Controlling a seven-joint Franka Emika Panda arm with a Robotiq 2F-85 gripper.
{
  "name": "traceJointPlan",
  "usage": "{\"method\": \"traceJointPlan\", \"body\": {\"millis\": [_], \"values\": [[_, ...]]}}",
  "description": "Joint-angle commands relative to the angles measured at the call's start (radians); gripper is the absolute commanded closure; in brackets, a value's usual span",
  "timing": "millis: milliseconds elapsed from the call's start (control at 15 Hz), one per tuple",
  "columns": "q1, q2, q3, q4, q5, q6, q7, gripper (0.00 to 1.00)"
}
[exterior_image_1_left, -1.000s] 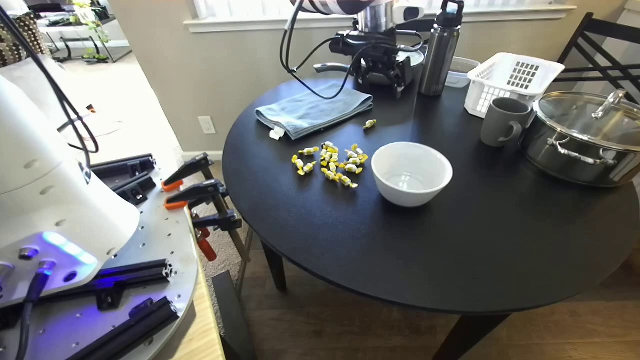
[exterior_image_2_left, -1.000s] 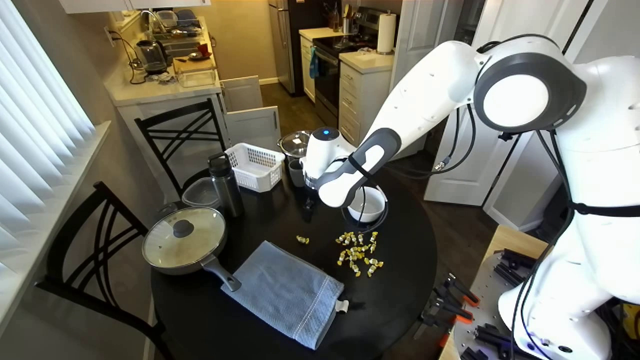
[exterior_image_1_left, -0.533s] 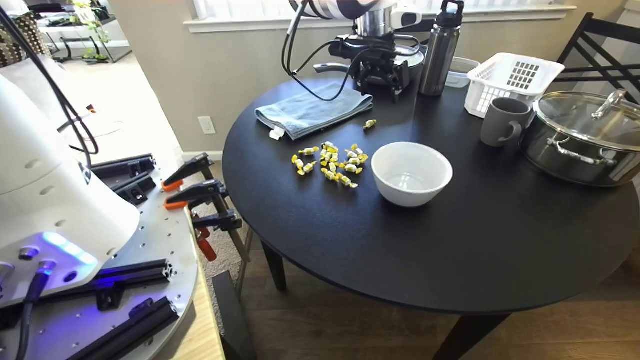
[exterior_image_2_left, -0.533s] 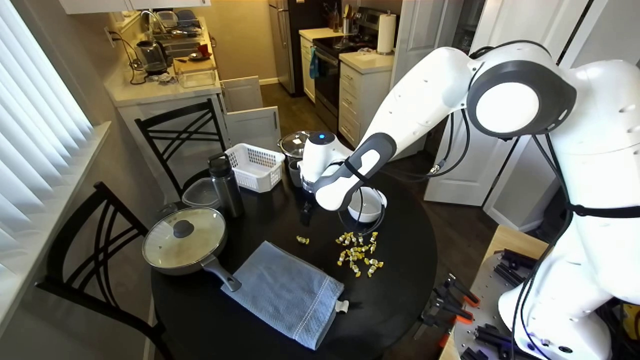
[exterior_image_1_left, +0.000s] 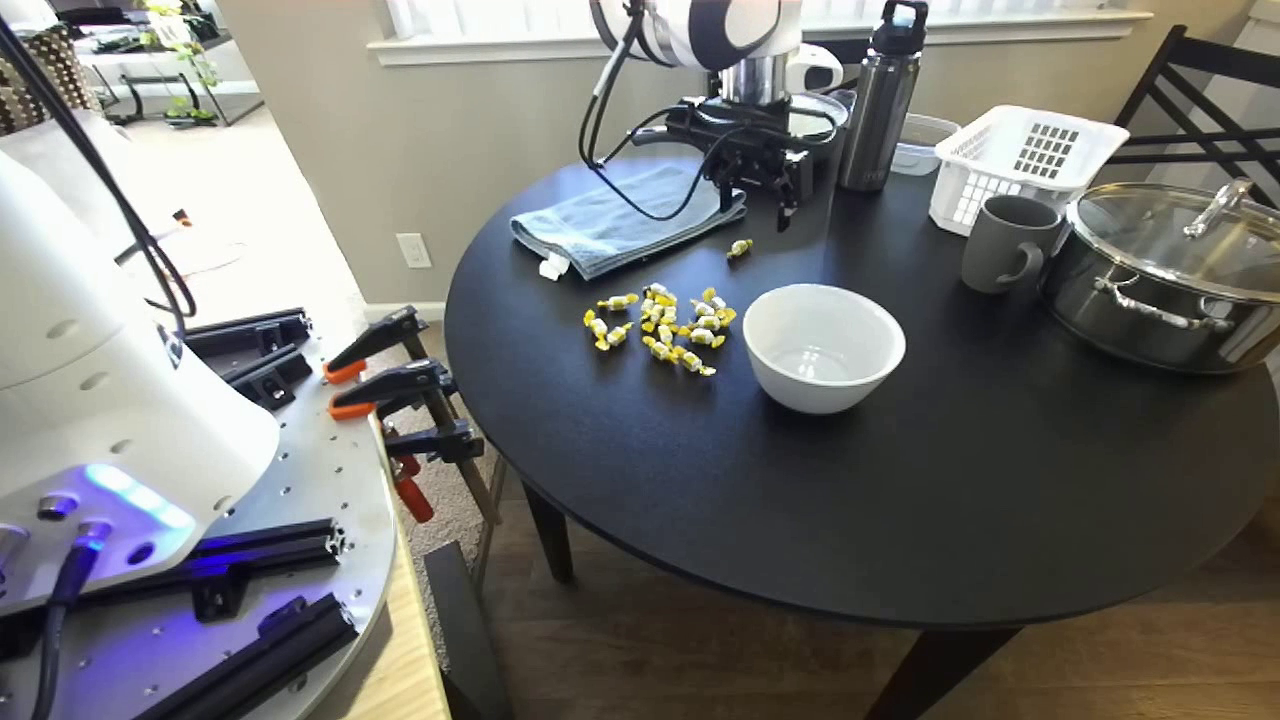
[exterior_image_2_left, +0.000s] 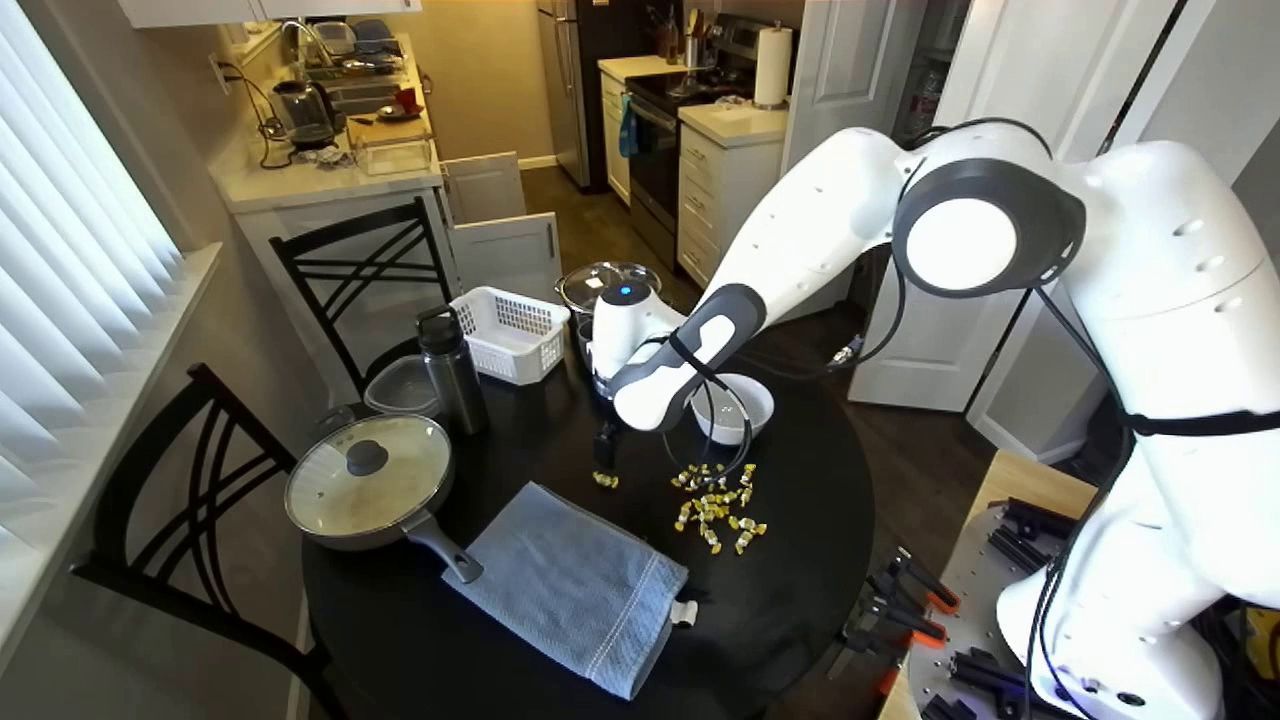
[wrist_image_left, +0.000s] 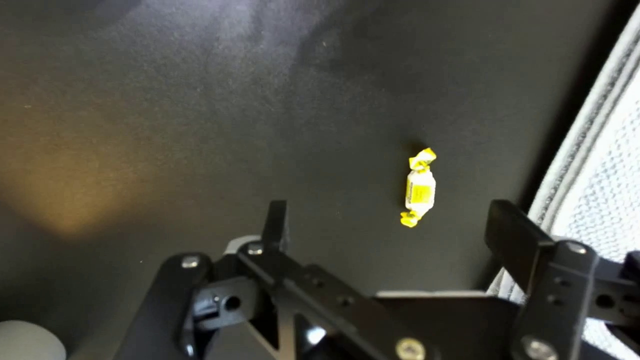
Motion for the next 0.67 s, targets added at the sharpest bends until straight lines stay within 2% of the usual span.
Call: {"method": "traceJointPlan", "body": {"millis": [0, 267, 600], "values": [[-0.035, 0.112, 0.040, 0.182, 0.022, -0.130, -0.021, 0.00], [-0.015, 0.190, 0.038, 0.317, 0.007, -0.237, -0.009, 0.00], [0.026, 0.255, 0.027, 0.402, -0.012, -0.273, 0.010, 0.00]]}}
